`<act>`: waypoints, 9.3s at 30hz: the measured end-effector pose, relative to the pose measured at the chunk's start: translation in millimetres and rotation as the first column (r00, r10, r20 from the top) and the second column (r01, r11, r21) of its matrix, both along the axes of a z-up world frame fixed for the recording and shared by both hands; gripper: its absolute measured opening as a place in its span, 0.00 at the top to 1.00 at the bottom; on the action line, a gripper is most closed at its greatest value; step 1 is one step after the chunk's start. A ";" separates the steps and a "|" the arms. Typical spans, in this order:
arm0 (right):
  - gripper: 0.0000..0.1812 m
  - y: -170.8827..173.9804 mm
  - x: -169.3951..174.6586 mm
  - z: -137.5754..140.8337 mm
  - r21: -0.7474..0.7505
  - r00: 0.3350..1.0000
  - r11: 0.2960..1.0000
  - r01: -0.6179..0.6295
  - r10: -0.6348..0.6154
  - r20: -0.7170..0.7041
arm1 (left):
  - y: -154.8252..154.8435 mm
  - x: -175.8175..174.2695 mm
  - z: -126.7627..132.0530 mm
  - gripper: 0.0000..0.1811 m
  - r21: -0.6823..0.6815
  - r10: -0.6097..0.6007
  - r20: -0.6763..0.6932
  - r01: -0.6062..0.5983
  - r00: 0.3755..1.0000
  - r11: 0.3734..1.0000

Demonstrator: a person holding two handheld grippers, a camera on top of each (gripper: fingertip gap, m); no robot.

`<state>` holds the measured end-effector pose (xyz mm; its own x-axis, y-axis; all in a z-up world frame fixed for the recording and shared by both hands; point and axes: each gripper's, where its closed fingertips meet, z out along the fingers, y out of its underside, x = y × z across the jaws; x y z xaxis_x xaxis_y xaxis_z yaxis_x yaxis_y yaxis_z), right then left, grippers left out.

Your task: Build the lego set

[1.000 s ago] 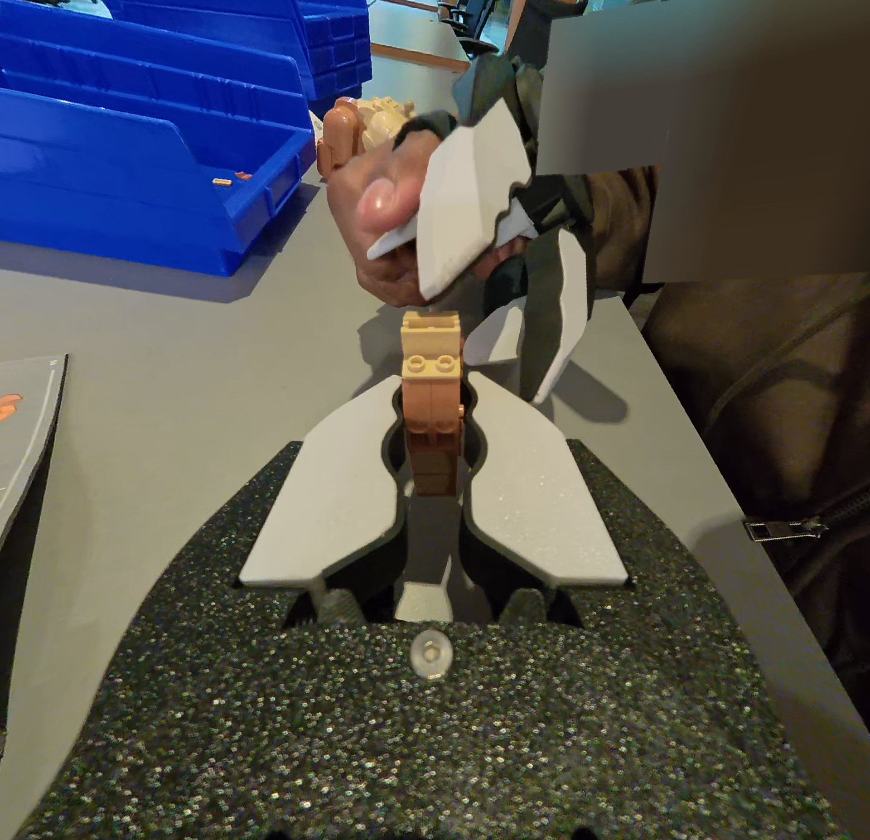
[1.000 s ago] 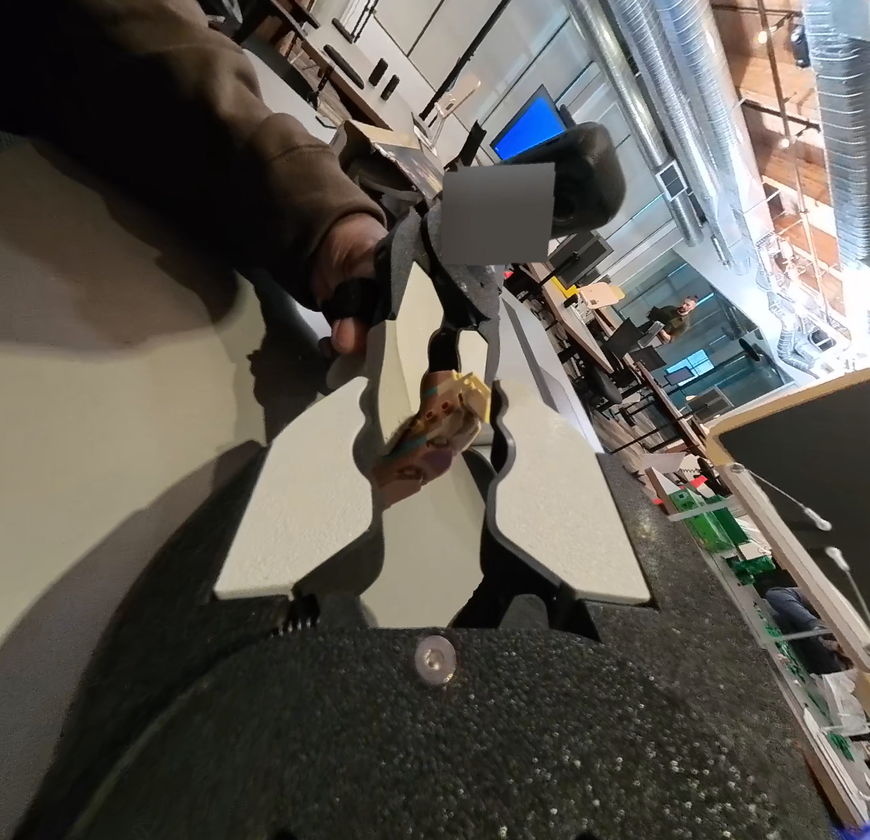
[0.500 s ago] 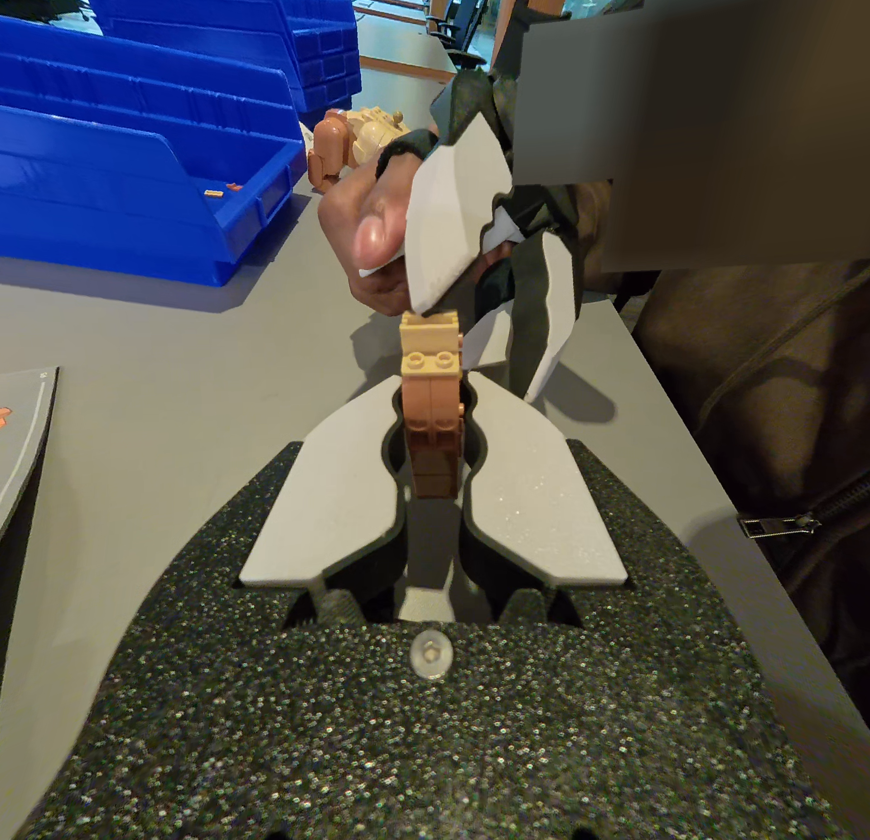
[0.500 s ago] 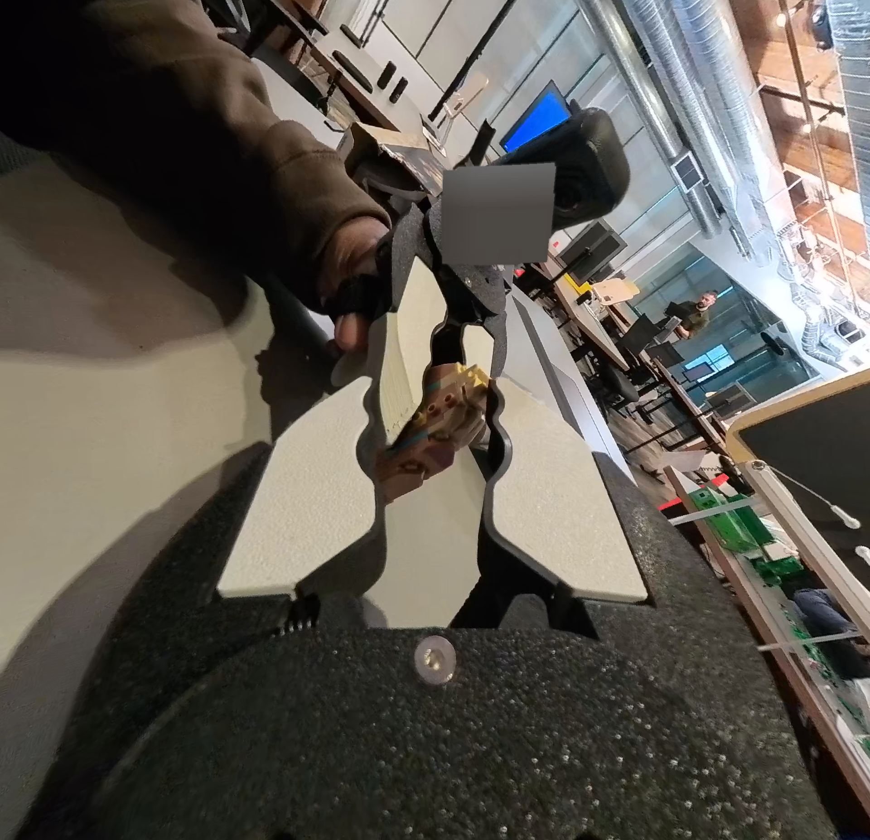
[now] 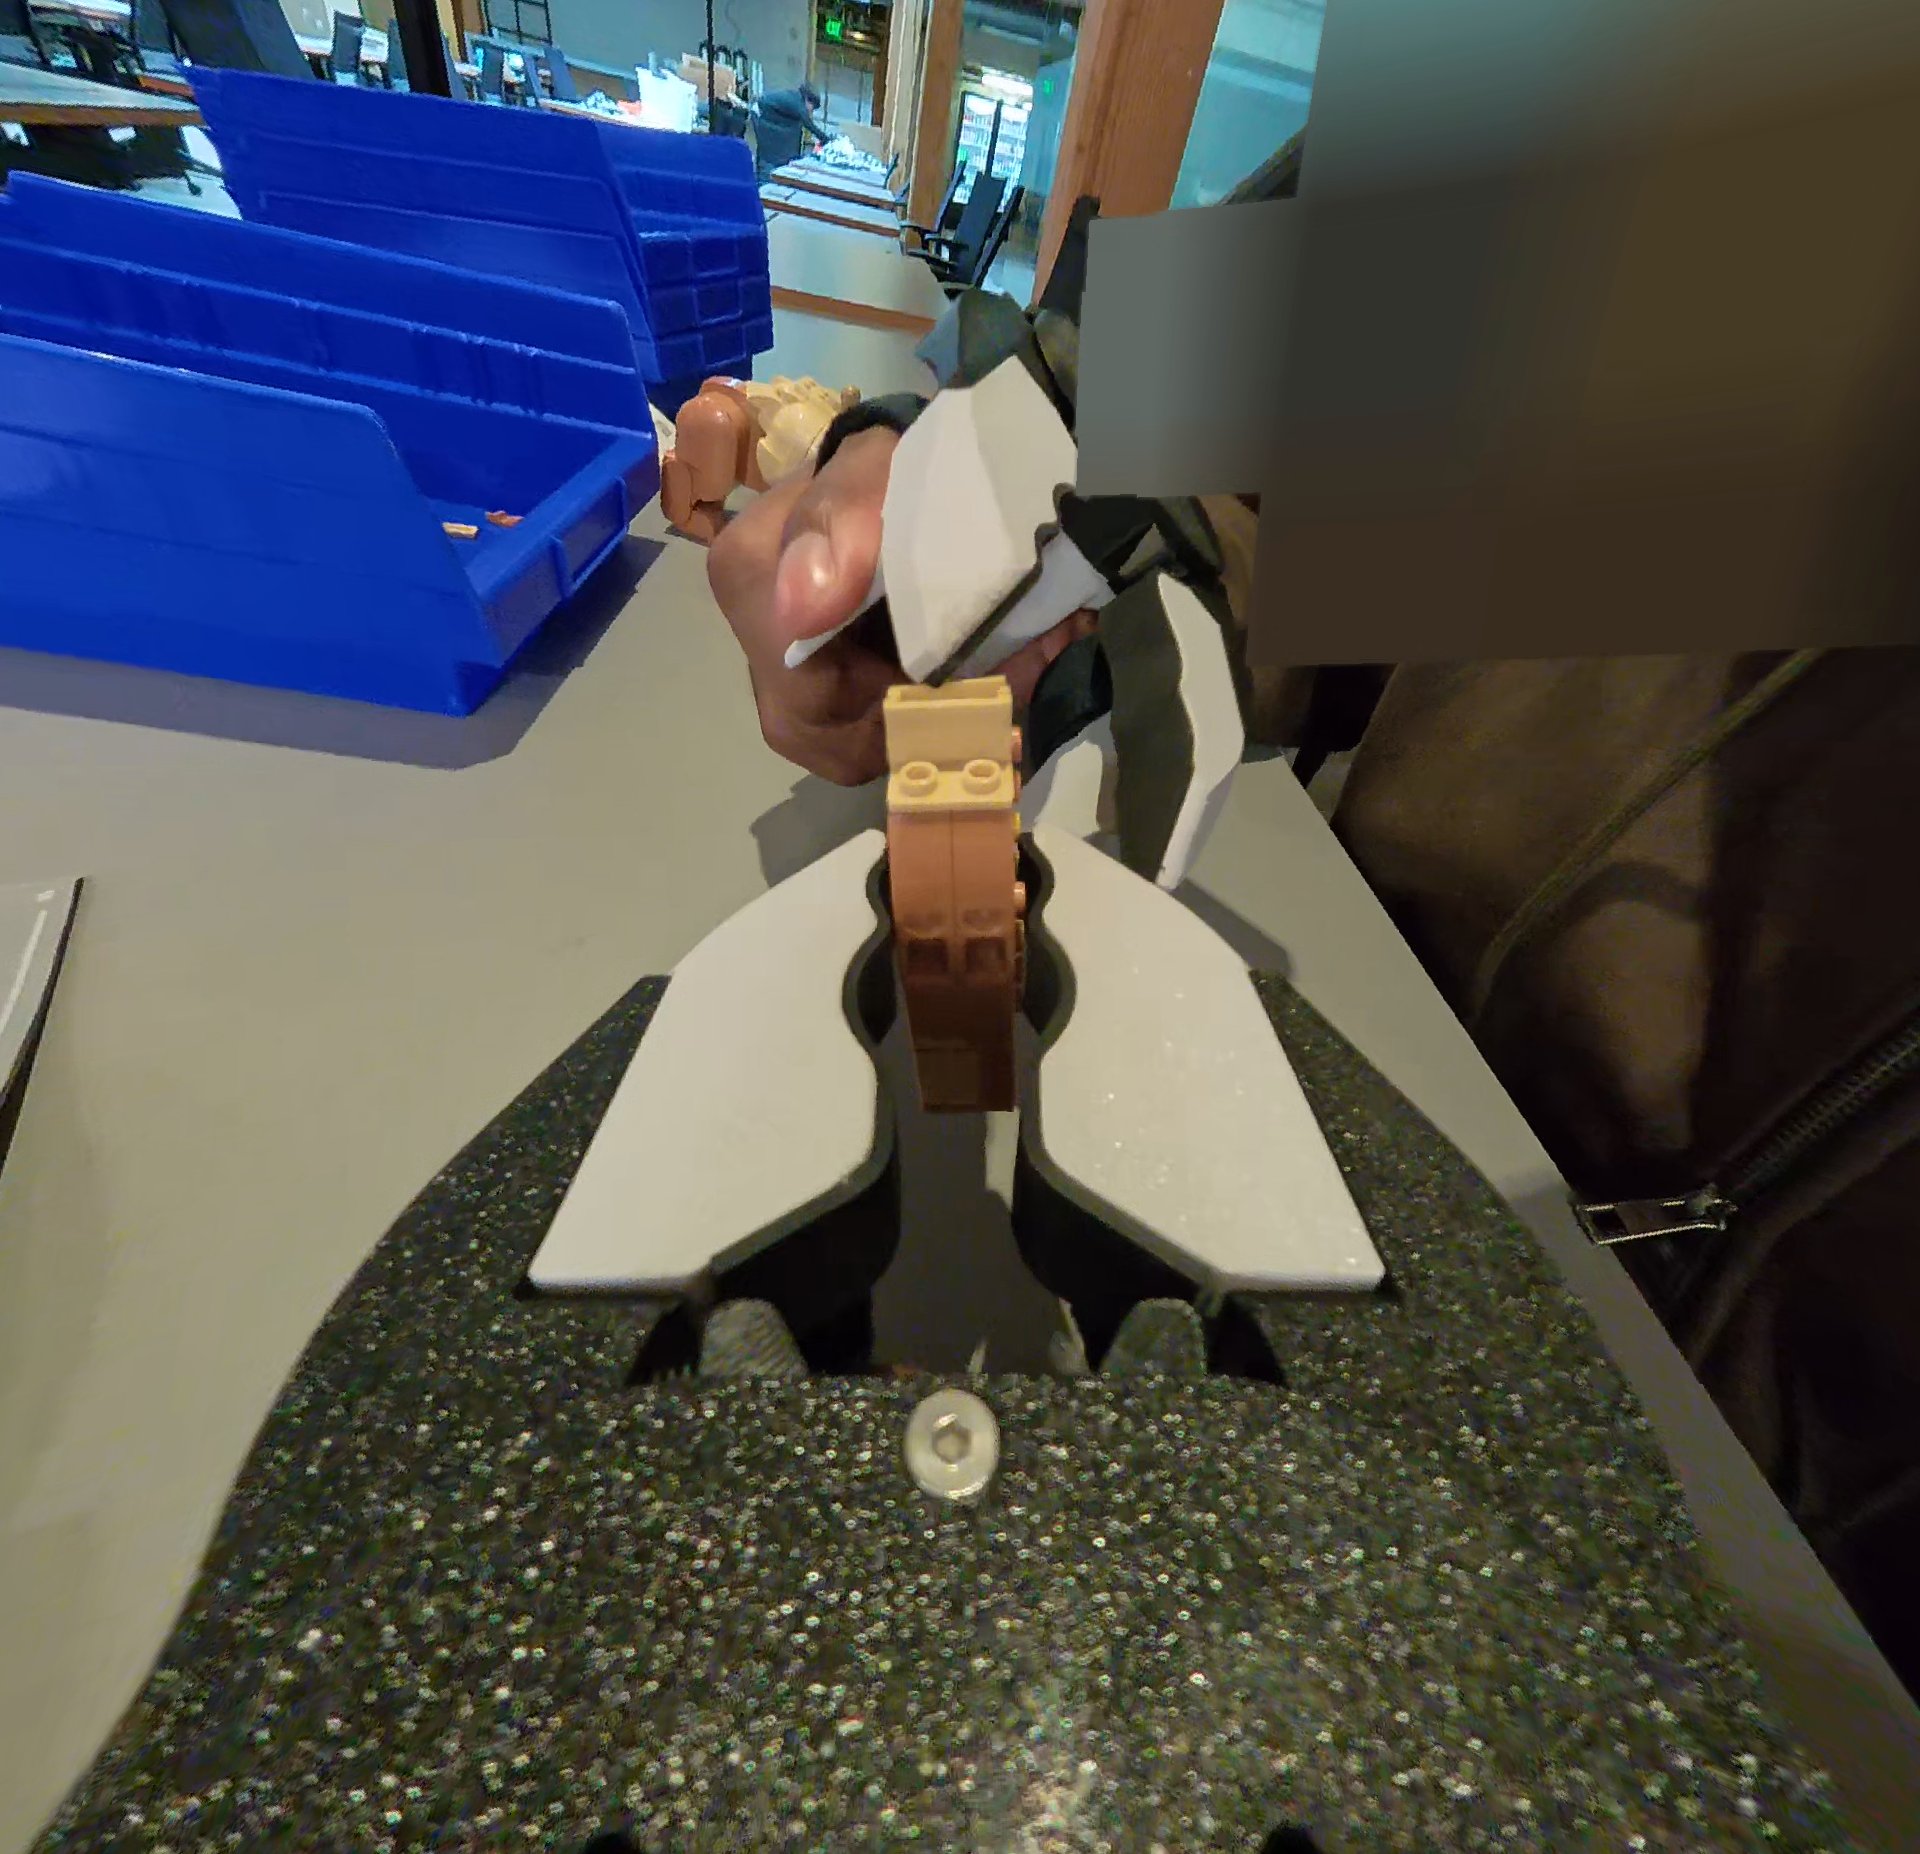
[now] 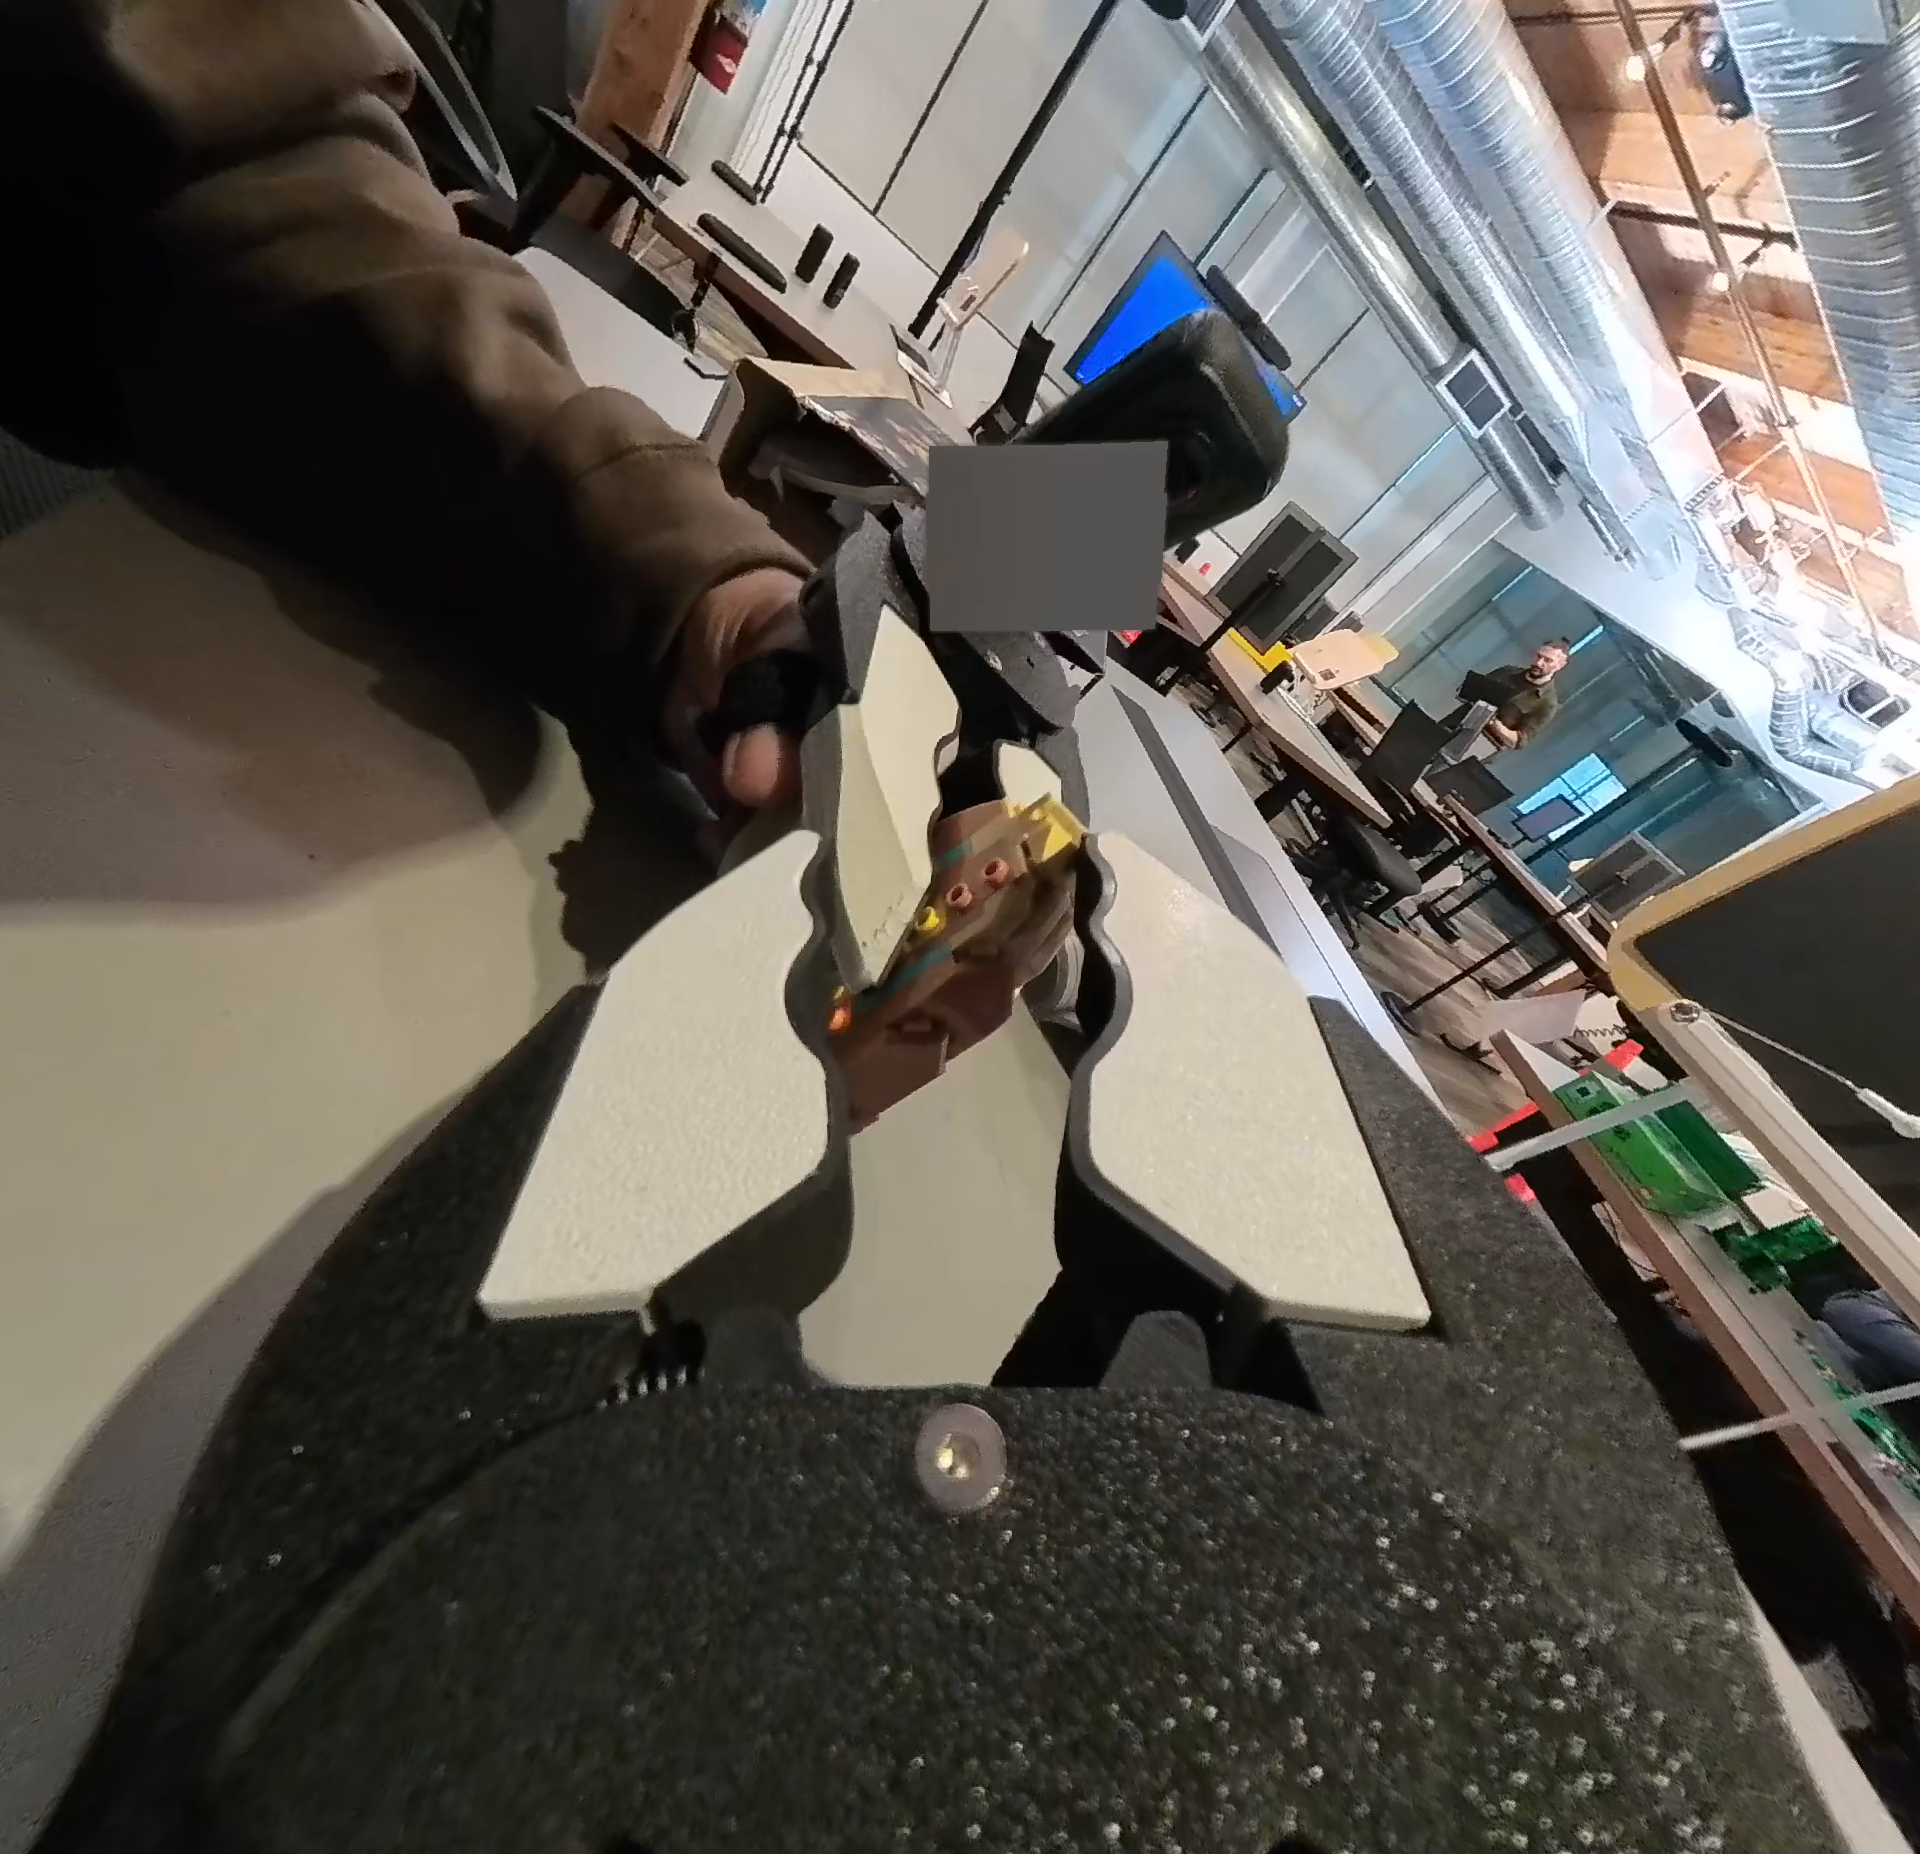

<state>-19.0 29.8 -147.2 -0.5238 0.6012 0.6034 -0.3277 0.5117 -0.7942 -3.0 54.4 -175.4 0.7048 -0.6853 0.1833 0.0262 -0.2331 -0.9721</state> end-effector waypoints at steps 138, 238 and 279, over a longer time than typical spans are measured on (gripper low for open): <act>0.53 2.5 1.9 -26.8 0.194 1.000 0.981 -0.009 0.014 -0.026 | -13.5 -6.5 2.5 0.88 -0.130 -0.116 0.208 0.145 0.971 0.981; 0.89 11.5 -10.3 -22.8 -0.530 0.789 0.842 0.102 0.256 0.558 | 4.4 -16.0 18.4 0.88 -0.052 0.094 0.129 -0.088 0.987 0.995; 0.78 32.1 -17.7 -18.3 0.082 0.973 0.972 0.220 -0.225 0.050 | 18.8 -34.2 -27.1 0.88 -0.070 0.283 -0.334 -0.323 0.899 0.944</act>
<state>-36.8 61.9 -165.5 -0.4177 0.6608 0.6236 -0.1528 0.6255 -0.7651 -37.3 73.2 -202.5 0.9091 -0.4164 -0.0153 -0.1885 -0.3783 -0.9063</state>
